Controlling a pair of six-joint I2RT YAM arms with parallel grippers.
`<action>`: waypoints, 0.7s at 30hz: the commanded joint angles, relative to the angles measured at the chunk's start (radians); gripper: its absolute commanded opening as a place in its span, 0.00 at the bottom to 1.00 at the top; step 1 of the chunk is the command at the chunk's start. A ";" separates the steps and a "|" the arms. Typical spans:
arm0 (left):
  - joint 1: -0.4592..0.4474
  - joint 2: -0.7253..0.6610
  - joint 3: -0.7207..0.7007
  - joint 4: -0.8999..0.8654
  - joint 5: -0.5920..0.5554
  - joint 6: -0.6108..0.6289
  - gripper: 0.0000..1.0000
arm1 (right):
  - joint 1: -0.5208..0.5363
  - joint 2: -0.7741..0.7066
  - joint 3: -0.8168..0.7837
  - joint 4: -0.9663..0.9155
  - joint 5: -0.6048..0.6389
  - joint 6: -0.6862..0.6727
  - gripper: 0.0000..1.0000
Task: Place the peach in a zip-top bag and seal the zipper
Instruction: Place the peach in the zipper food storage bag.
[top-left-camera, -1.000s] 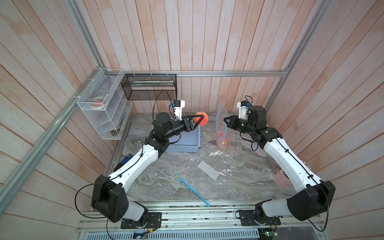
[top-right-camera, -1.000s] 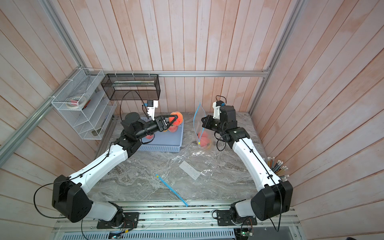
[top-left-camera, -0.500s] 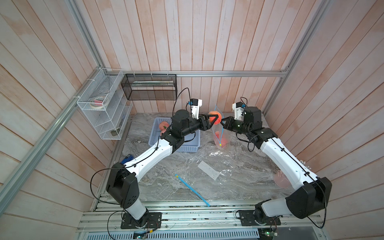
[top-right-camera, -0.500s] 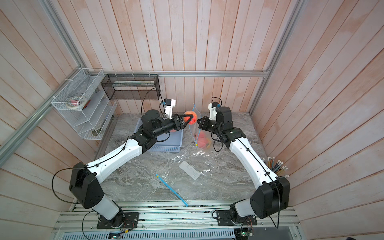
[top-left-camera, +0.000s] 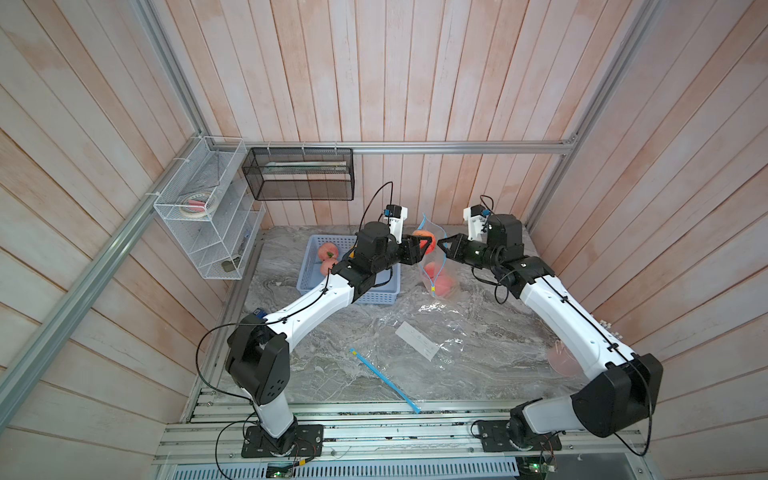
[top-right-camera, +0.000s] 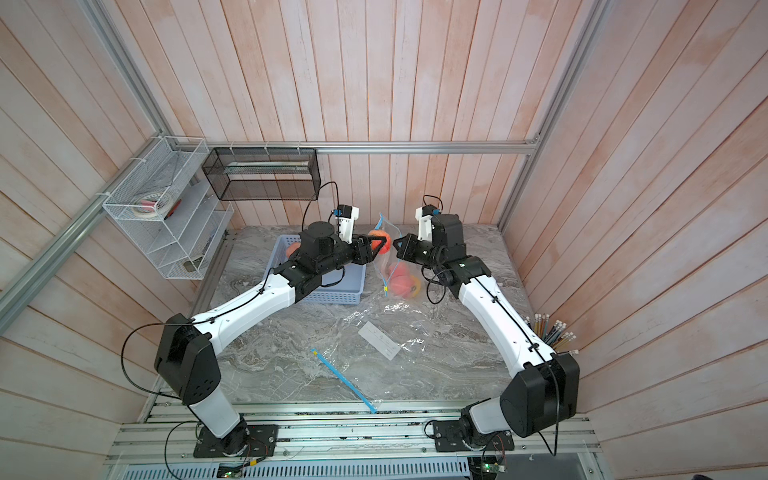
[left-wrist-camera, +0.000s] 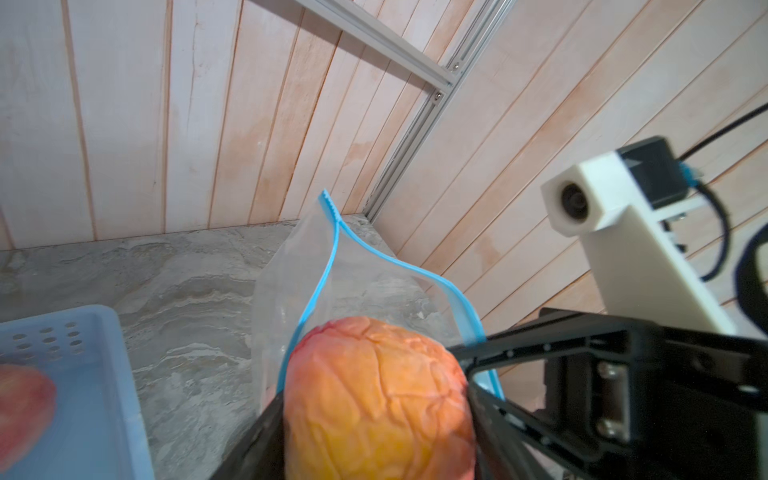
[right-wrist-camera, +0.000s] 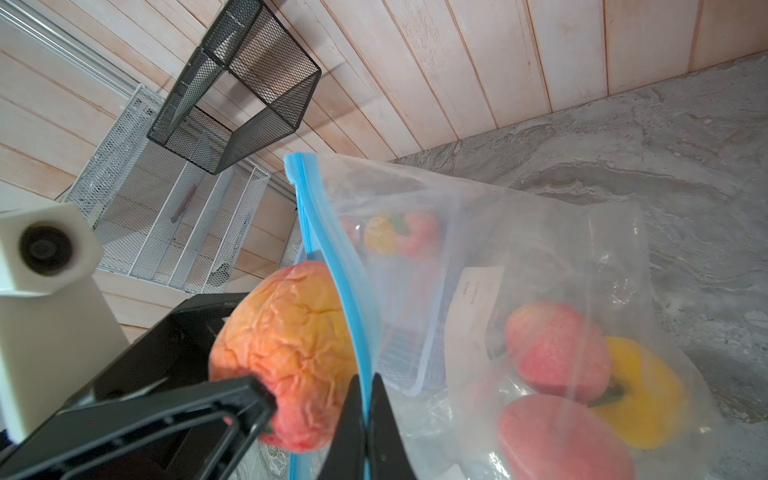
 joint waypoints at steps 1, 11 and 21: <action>-0.007 0.032 0.062 -0.090 -0.077 0.101 0.55 | -0.001 -0.017 -0.005 0.020 0.005 0.010 0.00; -0.031 0.109 0.190 -0.236 -0.111 0.209 0.60 | -0.006 -0.031 -0.031 0.075 -0.041 0.051 0.00; -0.039 0.109 0.279 -0.273 -0.087 0.194 0.93 | -0.040 -0.059 -0.070 0.126 -0.051 0.109 0.00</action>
